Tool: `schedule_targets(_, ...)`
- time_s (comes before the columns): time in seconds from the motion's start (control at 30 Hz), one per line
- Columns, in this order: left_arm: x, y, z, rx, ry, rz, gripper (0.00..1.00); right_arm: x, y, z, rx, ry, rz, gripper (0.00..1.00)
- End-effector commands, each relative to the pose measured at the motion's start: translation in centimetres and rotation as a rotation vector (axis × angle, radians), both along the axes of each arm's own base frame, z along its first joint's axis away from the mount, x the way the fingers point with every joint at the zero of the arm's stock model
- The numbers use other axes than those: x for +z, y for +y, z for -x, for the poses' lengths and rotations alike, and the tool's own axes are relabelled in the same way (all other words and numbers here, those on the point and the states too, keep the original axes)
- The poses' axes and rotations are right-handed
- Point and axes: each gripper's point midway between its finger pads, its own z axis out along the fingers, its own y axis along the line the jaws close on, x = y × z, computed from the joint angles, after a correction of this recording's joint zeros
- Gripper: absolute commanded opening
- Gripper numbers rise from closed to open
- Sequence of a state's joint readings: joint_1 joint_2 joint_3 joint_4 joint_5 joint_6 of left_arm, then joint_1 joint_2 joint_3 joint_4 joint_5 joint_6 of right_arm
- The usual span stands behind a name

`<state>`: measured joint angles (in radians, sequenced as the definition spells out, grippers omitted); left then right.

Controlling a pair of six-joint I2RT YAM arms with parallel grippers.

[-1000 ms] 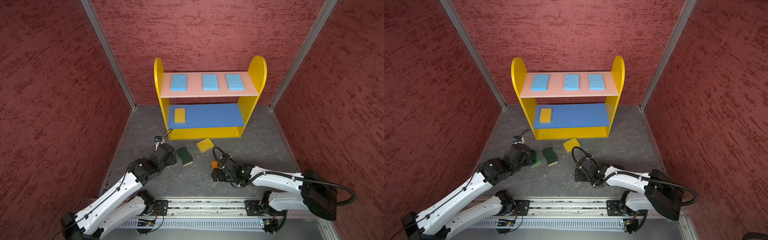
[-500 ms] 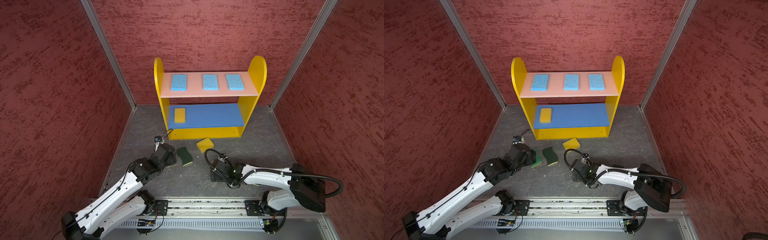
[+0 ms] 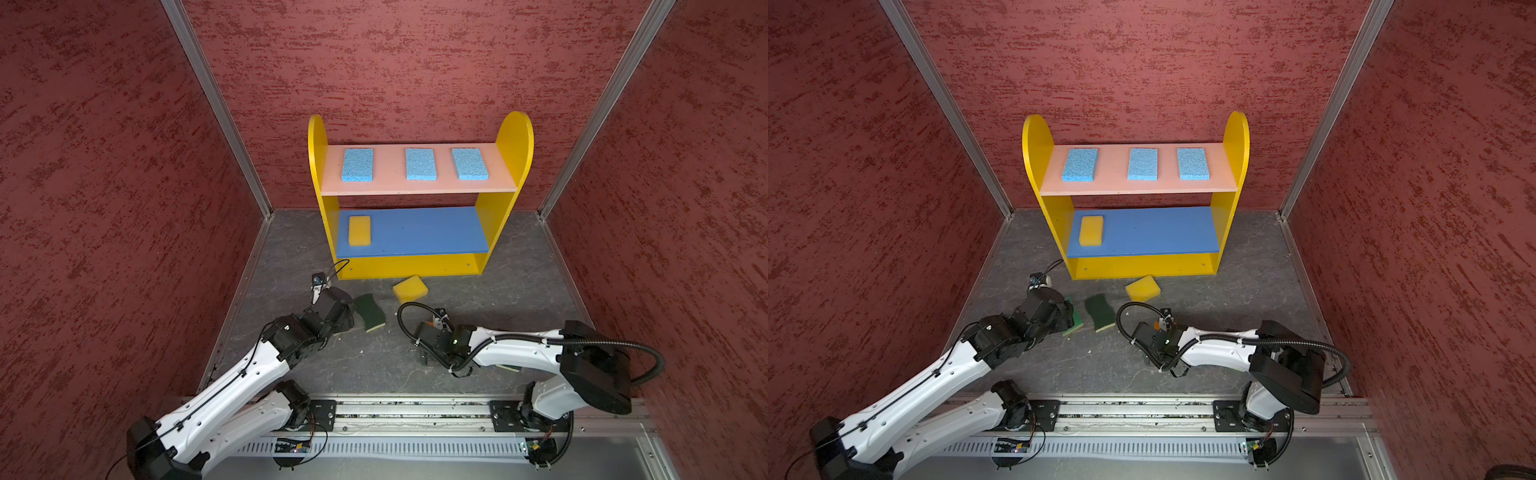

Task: Arrange cleaning sponges on a shelf
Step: Pick up the cleaning sponge from the bottom-center of the table.

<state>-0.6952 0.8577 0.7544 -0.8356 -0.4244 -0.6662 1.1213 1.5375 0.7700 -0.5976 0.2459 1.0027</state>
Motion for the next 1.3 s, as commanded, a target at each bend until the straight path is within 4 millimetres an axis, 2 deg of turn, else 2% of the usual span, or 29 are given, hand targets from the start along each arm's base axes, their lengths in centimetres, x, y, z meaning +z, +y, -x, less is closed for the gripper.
schedule_targets(0.0,0.1,-0.4,-0.3,0.003,-0.015,0.02,0.73,-0.8,-0.1,1.7,-0.013,0.072,0.016,0.79)
schedule_targets(0.13,-0.2,-0.5,-0.4,0.002,-0.012,0.024,0.73,-0.8,0.0,1.8,-0.014,0.07,0.012,0.78)
schedule_targets(0.4,-0.1,-0.4,-0.5,0.01,-0.013,0.023,0.73,0.2,0.4,1.1,-0.01,0.024,-0.015,0.65)
schedule_targets(0.63,0.3,-0.4,-0.9,0.018,-0.021,0.019,0.73,1.1,0.5,0.7,0.012,-0.002,-0.007,0.64)
schedule_targets(0.8,0.9,-0.1,-0.9,0.024,-0.032,0.011,0.73,4.2,1.3,-0.9,0.022,-0.097,-0.04,0.59)
schedule_targets(0.83,1.1,0.0,-0.9,0.025,-0.035,0.008,0.73,5.4,1.6,-1.2,0.02,-0.122,-0.069,0.58)
schedule_targets(1.13,1.8,0.3,-0.9,0.033,-0.065,0.016,0.73,12.7,3.6,-4.4,0.09,-0.325,-0.154,0.6)
schedule_targets(1.27,2.6,0.4,-1.1,0.032,-0.079,0.017,0.73,14.8,4.3,-6.1,0.109,-0.391,-0.175,0.6)
